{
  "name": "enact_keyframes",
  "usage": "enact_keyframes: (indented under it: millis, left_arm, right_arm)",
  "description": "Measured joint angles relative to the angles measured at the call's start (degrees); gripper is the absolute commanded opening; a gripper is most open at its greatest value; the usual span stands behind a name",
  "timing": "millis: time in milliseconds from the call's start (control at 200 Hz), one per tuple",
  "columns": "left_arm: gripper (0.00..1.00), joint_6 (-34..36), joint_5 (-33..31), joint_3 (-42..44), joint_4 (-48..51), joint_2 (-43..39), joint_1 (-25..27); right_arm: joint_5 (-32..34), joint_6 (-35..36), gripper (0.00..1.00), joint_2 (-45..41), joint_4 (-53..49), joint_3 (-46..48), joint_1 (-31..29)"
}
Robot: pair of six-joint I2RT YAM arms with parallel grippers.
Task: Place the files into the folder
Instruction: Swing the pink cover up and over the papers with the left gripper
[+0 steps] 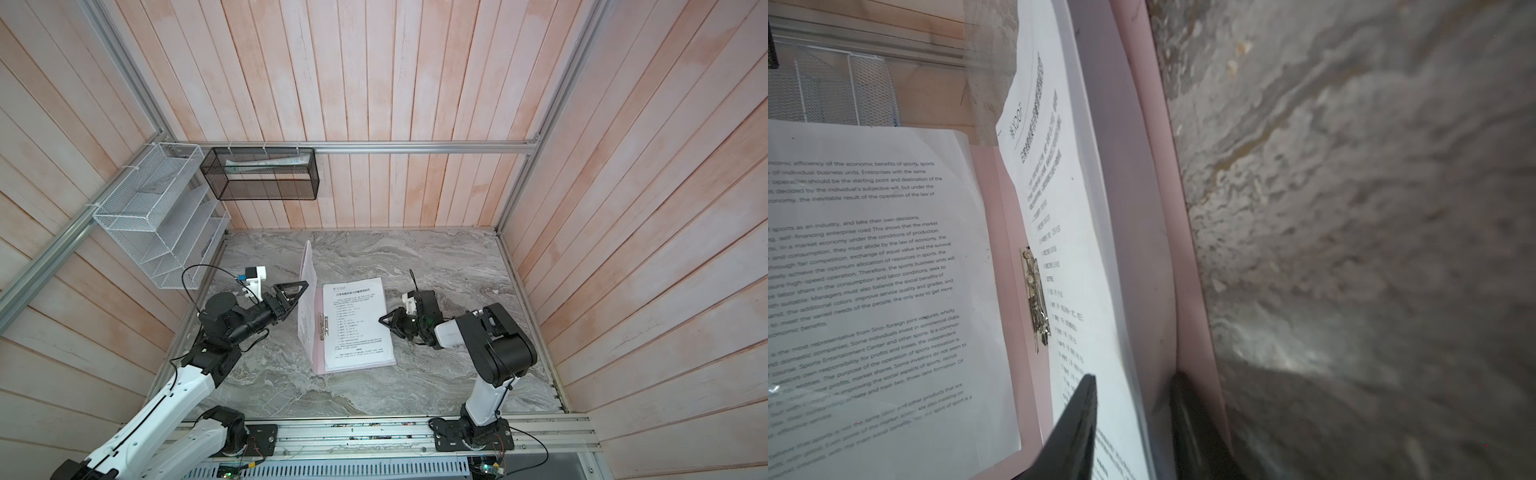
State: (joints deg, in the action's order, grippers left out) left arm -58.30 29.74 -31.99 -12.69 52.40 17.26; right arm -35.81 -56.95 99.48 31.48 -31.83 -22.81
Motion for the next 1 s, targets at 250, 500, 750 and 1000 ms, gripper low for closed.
enact_keyframes:
  millis: [250,500,750,1000]
  left_arm:
    - [0.97,-0.4,-1.5,-2.7,-6.6,10.5,5.3]
    - [0.97,-0.3,-3.3,-7.0,-12.7,20.9,12.8]
    - [0.97,0.7,-5.2,-7.5,-15.7,28.8,15.8]
    - [0.97,2.2,-6.5,-7.5,-19.2,37.1,16.6]
  right_arm:
    - [0.9,-1.2,0.34,-2.3,1.2,2.3,0.0]
    - [0.9,-0.9,0.35,-3.8,2.3,5.1,4.2]
    - [2.1,4.1,0.35,-16.2,-4.0,6.8,14.4]
    - [4.5,10.0,0.35,-24.5,-12.5,4.9,17.3]
